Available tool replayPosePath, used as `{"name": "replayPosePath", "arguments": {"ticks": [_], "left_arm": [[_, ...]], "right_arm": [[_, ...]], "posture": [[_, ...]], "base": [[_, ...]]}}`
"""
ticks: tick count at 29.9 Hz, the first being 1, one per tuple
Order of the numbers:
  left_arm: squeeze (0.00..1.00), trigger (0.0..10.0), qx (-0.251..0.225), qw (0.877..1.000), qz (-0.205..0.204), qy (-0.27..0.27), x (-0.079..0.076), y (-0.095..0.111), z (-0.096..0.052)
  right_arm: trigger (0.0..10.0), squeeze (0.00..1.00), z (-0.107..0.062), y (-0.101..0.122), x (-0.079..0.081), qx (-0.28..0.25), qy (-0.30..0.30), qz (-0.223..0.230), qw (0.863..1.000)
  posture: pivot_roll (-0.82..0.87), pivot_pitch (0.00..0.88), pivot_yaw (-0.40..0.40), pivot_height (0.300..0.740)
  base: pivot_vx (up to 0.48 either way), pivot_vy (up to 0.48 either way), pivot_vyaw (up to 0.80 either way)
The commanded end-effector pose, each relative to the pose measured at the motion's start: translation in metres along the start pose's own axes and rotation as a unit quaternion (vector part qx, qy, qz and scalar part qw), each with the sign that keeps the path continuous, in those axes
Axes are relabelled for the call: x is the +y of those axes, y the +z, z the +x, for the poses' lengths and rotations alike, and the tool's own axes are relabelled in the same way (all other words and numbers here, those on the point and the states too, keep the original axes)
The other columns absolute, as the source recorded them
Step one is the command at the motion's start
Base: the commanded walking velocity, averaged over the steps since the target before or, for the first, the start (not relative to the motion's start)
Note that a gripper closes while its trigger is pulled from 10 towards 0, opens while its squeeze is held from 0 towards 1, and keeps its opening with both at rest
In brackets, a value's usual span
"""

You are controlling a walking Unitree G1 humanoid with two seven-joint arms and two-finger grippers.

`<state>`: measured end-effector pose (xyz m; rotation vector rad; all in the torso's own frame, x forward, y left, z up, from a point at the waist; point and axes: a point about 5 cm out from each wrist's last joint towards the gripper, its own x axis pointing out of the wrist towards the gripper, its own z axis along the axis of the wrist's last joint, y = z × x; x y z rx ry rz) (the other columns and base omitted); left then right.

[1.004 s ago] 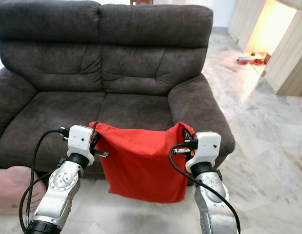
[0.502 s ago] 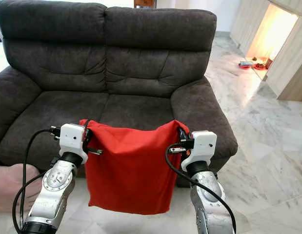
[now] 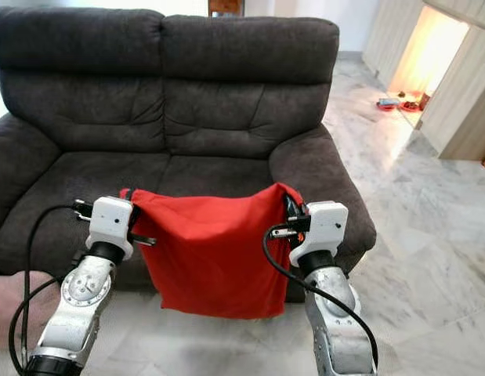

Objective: Move the pillow to the sofa from floor

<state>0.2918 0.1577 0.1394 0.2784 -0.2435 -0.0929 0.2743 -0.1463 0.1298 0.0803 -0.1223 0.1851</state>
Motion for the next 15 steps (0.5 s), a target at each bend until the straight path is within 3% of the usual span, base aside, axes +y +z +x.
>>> {"name": "replayPosePath", "arguments": {"ticks": [1,9,15], "left_arm": [[0.00,10.0,-0.075,0.997,0.000,0.009,0.0052,0.0300,0.0090],[0.00,10.0,-0.080,0.997,-0.008,0.002,-0.0001,0.0330,0.0105],[0.00,10.0,-0.091,0.996,-0.003,0.008,0.0049,0.0391,0.0150]], "right_arm": [[10.0,0.00,0.0045,0.0194,0.0032,-0.048,0.010,-0.004,0.999],[10.0,0.00,0.0055,0.0228,0.0052,-0.054,0.015,-0.004,0.998],[10.0,0.00,0.0056,0.0267,0.0051,-0.061,0.015,-0.007,0.998]], "posture": [[0.07,0.000,-0.040,0.740],[0.07,0.000,-0.040,0.740],[0.07,0.000,-0.040,0.740]], "base": [[0.311,0.000,0.00],[0.332,0.000,0.00],[0.360,0.000,0.00]]}}
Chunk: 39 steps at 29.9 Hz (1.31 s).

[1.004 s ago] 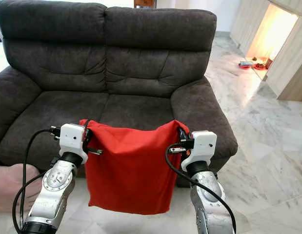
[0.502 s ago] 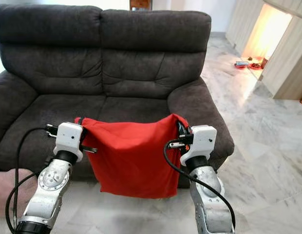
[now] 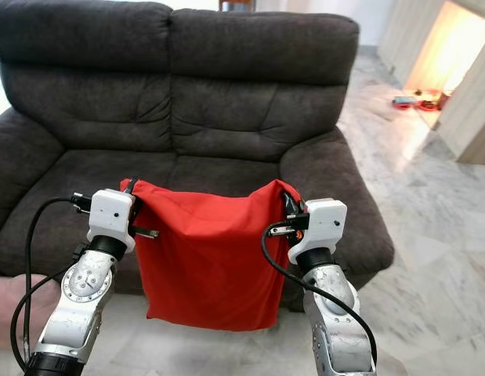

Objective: Move the pillow to the sofa from floor

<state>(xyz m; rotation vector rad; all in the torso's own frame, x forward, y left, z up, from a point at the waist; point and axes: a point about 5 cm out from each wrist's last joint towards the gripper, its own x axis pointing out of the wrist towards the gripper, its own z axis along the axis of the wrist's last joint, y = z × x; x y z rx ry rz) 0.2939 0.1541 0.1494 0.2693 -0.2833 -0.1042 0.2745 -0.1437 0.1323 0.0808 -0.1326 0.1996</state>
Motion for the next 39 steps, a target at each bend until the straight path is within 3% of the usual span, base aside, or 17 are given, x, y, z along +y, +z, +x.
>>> {"name": "replayPosePath", "arguments": {"ticks": [1,10,20,26,32,39], "left_arm": [[0.00,10.0,-0.074,0.997,0.004,0.009,0.005,0.031,0.012],[0.00,10.0,-0.102,0.995,0.006,0.012,0.007,0.047,0.019],[0.00,10.0,-0.167,0.985,0.018,0.027,0.022,0.087,0.035],[0.00,10.0,-0.173,0.984,0.017,0.029,0.023,0.092,0.036],[0.00,10.0,-0.180,0.983,0.019,0.031,0.024,0.096,0.036],[0.00,10.0,-0.178,0.983,0.020,0.033,0.024,0.097,0.036]], "right_arm": [[10.0,0.00,0.005,0.026,0.003,-0.059,0.009,-0.007,0.998],[10.0,0.00,0.011,0.040,0.010,-0.085,0.022,-0.006,0.996],[10.0,0.00,0.021,0.092,0.024,-0.182,0.058,-0.008,0.981],[10.0,0.00,0.022,0.096,0.025,-0.188,0.059,-0.002,0.980],[10.0,0.00,0.022,0.106,0.036,-0.201,0.092,-0.005,0.975],[10.0,0.00,0.020,0.097,0.046,-0.176,0.133,-0.020,0.975]], "posture": [[0.07,0.000,-0.040,0.740],[0.08,0.007,-0.041,0.740],[0.08,0.010,-0.042,0.740],[0.08,0.011,-0.044,0.740],[0.08,0.014,-0.046,0.740],[0.08,0.014,-0.046,0.740]], "base": [[0.364,0.000,0.00],[0.364,0.000,0.00],[0.359,0.000,0.00],[0.357,0.000,0.00],[0.355,0.000,0.00],[0.357,0.000,0.00]]}}
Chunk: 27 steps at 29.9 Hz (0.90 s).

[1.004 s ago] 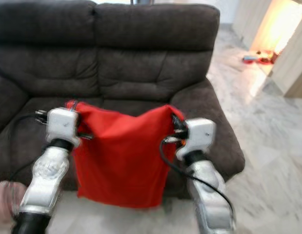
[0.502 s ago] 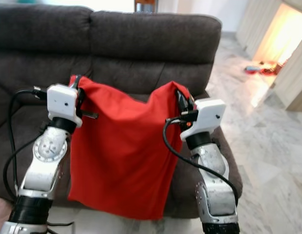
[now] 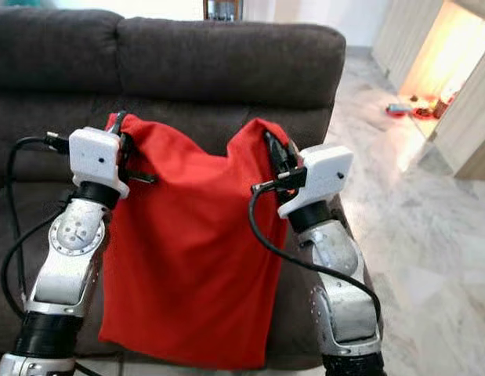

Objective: Move the pillow to the sofa from floor

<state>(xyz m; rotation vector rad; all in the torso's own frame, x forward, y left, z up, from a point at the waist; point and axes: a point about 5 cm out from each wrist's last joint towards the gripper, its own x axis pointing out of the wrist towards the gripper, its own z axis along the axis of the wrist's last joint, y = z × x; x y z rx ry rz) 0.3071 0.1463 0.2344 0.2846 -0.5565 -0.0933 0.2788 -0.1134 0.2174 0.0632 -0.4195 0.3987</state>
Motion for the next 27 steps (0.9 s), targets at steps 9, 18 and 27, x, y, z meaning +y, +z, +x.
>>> {"name": "replayPosePath", "arguments": {"ticks": [9,18,27], "left_arm": [[0.00,10.0,-0.043,0.999,0.003,0.013,0.007,0.019,0.006],[0.00,10.0,-0.006,0.999,-0.007,-0.052,-0.012,0.002,-0.005],[0.00,10.0,0.042,0.992,0.006,-0.122,-0.035,-0.019,-0.020]], "right_arm": [[10.0,0.00,0.004,0.014,0.015,-0.026,0.051,-0.007,0.998],[10.0,0.00,0.000,0.002,0.015,0.003,0.052,0.001,0.999],[10.0,0.00,-0.007,-0.016,0.020,0.059,0.085,-0.028,0.994]], "posture": [[0.08,0.014,-0.048,0.740],[0.08,0.012,-0.047,0.740],[0.07,0.006,-0.045,0.740]], "base": [[0.352,0.000,0.60],[0.073,0.000,0.00],[0.000,0.000,0.00]]}}
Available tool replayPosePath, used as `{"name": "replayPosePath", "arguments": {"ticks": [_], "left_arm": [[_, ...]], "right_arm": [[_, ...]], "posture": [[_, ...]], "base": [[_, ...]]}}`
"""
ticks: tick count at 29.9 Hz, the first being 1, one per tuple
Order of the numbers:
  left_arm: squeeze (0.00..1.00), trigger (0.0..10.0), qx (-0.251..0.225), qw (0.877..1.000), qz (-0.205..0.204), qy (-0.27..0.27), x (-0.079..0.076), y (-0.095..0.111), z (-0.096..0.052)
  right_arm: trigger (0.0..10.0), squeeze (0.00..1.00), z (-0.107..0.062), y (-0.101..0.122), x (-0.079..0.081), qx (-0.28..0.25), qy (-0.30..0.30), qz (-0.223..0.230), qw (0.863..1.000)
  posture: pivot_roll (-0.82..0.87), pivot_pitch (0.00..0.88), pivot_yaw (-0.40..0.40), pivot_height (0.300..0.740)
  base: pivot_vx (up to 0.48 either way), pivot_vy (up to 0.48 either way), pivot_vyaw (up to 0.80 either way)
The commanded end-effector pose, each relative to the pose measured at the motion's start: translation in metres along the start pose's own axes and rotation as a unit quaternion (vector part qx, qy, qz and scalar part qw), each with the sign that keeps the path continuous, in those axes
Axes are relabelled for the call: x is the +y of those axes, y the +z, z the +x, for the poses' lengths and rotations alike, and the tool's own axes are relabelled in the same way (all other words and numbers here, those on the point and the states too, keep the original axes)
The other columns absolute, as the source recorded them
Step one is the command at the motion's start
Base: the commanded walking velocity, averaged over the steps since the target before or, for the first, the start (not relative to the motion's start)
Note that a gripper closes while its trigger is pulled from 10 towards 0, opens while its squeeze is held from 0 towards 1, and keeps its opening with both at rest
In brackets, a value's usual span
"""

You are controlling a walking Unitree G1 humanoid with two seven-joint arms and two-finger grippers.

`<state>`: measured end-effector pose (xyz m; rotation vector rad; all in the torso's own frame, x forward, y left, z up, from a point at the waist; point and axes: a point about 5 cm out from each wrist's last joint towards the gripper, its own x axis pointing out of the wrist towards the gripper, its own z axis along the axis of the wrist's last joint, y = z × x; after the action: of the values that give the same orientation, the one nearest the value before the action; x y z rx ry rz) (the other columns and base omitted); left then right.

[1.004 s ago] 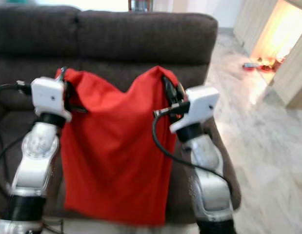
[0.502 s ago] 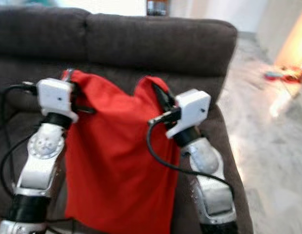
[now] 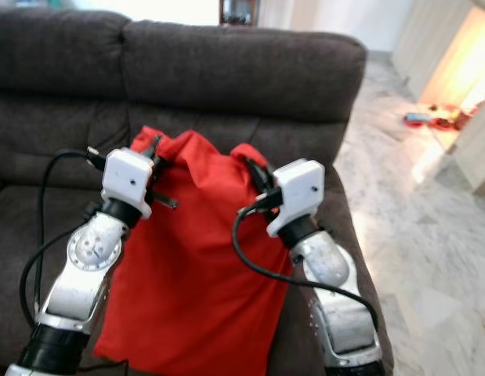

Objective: Move the pillow to the sofa from floor

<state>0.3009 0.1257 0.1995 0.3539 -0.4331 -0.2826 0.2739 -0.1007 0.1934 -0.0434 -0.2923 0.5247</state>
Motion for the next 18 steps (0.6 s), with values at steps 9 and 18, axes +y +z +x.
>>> {"name": "replayPosePath", "arguments": {"ticks": [9,18], "left_arm": [[1.00,10.0,-0.005,0.999,0.013,-0.043,-0.0140,0.0002,-0.0008],[1.00,10.0,-0.008,0.998,0.022,-0.050,-0.0158,0.0010,-0.0009]], "right_arm": [[10.0,1.00,0.0026,0.0041,0.0103,-0.008,0.038,-0.001,0.999],[10.0,1.00,0.0025,0.0038,0.0109,-0.008,0.039,-0.003,0.999]], "posture": [[0.07,0.001,-0.046,0.740],[0.07,0.009,-0.048,0.740]], "base": [[0.000,0.000,0.00],[0.000,0.000,0.00]]}}
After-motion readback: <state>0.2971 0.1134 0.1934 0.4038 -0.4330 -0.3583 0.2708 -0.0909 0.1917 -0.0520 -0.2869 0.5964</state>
